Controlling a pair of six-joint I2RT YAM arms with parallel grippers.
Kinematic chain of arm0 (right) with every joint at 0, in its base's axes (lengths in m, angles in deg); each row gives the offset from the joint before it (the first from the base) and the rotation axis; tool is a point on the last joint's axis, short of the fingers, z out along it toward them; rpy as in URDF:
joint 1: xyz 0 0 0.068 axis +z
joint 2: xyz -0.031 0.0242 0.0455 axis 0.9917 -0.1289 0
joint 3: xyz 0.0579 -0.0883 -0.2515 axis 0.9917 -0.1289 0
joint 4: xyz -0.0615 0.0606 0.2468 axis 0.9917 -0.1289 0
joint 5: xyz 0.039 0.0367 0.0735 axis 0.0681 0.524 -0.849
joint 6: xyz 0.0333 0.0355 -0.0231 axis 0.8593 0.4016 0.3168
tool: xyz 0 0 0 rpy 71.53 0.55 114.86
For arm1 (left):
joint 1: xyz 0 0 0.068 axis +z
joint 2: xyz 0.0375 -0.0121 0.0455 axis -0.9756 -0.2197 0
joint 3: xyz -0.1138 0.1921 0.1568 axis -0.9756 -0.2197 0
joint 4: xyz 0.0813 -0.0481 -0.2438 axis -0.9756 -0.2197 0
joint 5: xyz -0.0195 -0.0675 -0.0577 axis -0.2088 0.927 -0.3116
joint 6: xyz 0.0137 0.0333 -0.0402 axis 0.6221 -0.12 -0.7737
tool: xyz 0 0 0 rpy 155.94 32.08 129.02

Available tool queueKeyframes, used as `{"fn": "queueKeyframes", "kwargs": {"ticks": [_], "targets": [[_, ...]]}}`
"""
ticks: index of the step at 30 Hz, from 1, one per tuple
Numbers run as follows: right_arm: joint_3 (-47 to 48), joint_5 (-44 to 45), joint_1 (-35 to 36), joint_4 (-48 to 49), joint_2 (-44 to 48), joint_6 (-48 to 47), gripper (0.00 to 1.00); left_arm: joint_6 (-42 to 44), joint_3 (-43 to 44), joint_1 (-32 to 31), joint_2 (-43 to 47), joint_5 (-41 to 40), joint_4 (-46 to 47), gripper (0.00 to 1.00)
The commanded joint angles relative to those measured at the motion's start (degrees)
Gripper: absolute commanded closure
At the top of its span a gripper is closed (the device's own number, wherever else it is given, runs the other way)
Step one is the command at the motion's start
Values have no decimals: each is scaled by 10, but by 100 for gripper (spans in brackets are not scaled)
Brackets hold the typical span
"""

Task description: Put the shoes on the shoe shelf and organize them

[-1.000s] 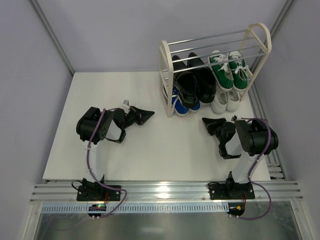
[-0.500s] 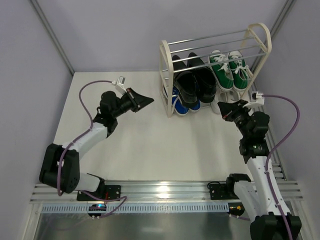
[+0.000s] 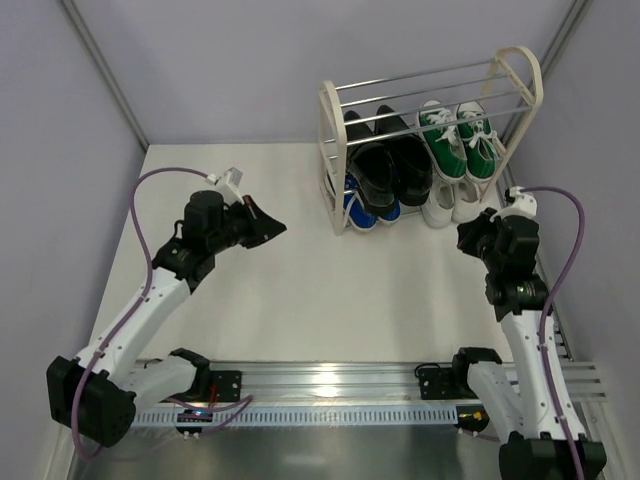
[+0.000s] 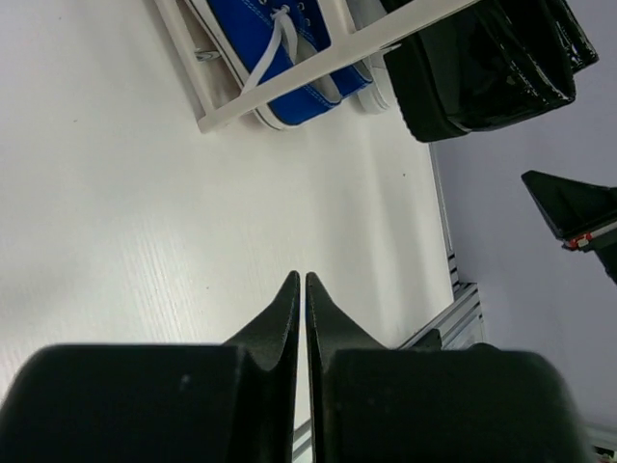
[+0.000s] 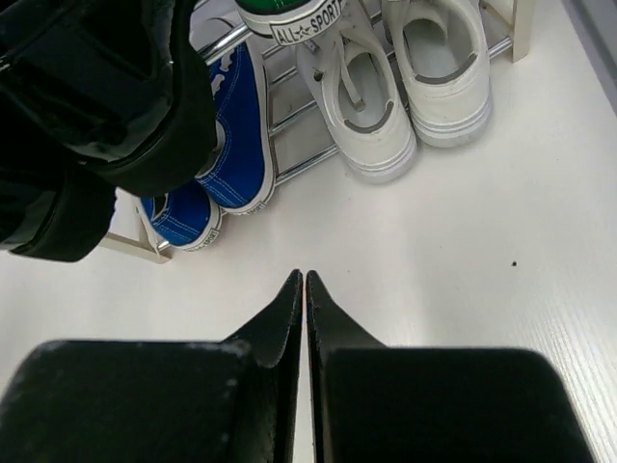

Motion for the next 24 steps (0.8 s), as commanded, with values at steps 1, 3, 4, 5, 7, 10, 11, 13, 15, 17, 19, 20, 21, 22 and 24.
{"fn": "queueKeyframes", "kwargs": {"ticks": [1, 3, 4, 5, 7, 10, 11, 13, 15, 17, 19, 20, 21, 22, 24], "targets": [[54, -50, -11, 62, -89, 0, 96, 34, 11, -2, 22, -26, -58, 99], [81, -97, -14, 87, -155, 9, 96, 39, 13, -2, 28, -34, -70, 99], [106, -105, -14, 109, -175, 14, 96, 40, 11, -2, 29, -34, -71, 100], [122, -111, -14, 114, -191, 17, 96, 41, 9, -2, 32, -32, -71, 100], [164, -120, -14, 125, -241, 18, 96, 41, 5, -2, 39, -30, -68, 100], [204, -124, -14, 137, -287, 17, 96, 42, -4, -2, 51, -33, -60, 100], [212, -125, -14, 137, -299, 15, 96, 44, -5, -2, 52, -35, -59, 100], [238, -132, -14, 136, -334, 14, 96, 45, -7, -2, 53, -36, -58, 100], [260, -151, -14, 137, -358, 14, 96, 45, -9, -2, 51, -34, -51, 100], [276, -168, -13, 135, -396, 14, 96, 42, -12, -2, 50, -31, -47, 100], [300, -177, -10, 128, -420, 9, 96, 39, -14, -2, 50, -29, -40, 100], [307, -183, -9, 124, -444, 7, 96, 39, -15, -2, 50, -28, -39, 100], [327, -179, -6, 118, -453, -1, 96, 38, -17, -1, 50, -28, -38, 100], [335, -171, -3, 105, -464, -5, 96, 38, -18, -2, 49, -28, -36, 100], [358, -132, 6, 94, -485, -8, 96, 38, -18, -2, 50, -29, -35, 100]]}}
